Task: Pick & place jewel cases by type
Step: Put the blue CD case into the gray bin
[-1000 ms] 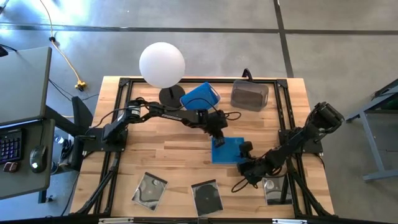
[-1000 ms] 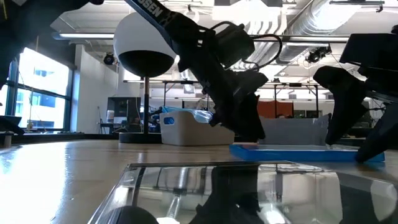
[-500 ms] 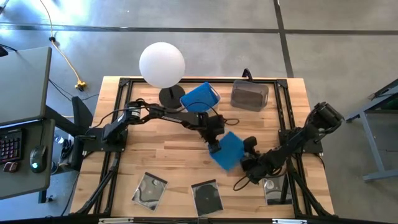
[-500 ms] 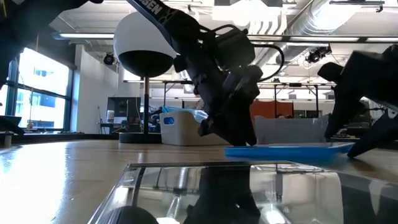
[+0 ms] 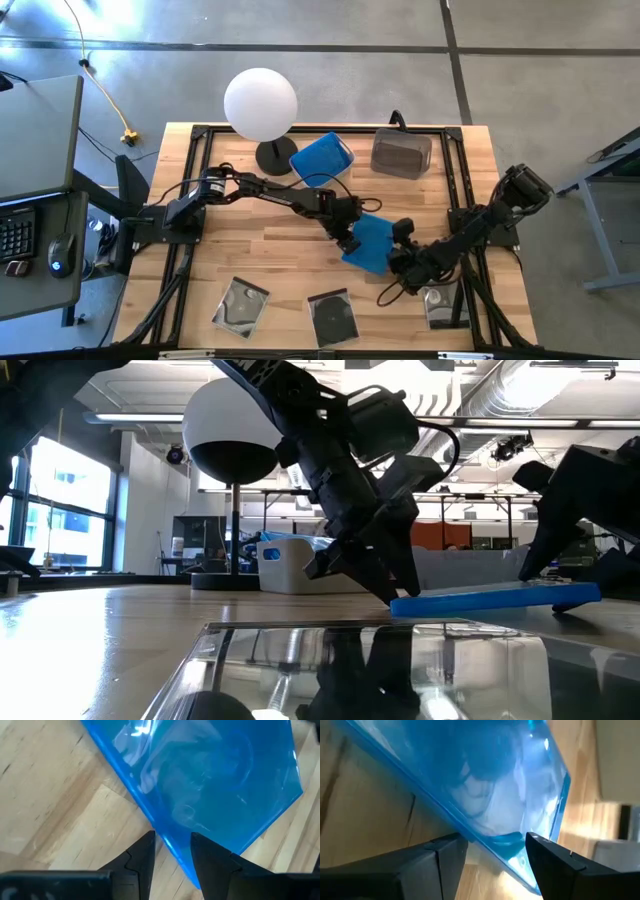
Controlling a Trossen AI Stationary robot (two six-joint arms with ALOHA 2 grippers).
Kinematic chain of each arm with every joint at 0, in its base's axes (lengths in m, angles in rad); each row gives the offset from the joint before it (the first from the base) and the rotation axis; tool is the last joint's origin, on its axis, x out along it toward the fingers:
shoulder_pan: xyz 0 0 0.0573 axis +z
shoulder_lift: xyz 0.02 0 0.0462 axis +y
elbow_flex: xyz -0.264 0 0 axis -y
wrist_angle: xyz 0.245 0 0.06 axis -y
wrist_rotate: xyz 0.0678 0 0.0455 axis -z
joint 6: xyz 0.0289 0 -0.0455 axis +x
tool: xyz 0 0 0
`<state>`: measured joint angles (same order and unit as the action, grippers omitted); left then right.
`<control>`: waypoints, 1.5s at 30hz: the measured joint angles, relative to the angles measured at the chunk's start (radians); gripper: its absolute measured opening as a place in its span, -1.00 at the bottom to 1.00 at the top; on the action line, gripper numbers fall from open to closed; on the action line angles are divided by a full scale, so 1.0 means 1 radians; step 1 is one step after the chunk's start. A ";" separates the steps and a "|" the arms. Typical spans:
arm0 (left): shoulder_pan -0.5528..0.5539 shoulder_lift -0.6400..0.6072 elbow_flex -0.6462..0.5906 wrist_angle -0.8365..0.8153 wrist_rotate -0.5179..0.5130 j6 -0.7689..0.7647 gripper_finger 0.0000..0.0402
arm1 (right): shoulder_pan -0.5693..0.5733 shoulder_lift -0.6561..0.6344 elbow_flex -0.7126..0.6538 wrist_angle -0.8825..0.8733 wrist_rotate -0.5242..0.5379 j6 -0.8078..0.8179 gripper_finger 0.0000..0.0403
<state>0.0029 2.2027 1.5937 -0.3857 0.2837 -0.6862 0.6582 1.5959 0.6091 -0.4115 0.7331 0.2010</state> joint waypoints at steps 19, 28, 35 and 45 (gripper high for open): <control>0.024 -0.004 0.000 0.038 0.132 0.001 -0.38 | 0.075 0.000 -0.037 0.153 0.166 -0.255 -0.64; 0.067 -0.026 0.000 -0.053 0.209 -0.021 -0.38 | 0.183 -0.002 -0.035 0.148 0.234 -0.155 -0.90; 0.068 -0.182 0.000 -0.123 0.087 0.041 -0.38 | 0.242 -0.001 -0.034 0.152 0.284 -0.100 -0.71; 0.039 -0.527 0.001 -0.135 0.057 0.080 -0.38 | 0.138 0.000 -0.034 0.222 0.507 -0.158 -0.91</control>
<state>0.0418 1.6756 1.5950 -0.5207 0.3408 -0.6064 0.7966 1.5955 0.5747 -0.1898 1.2400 0.0433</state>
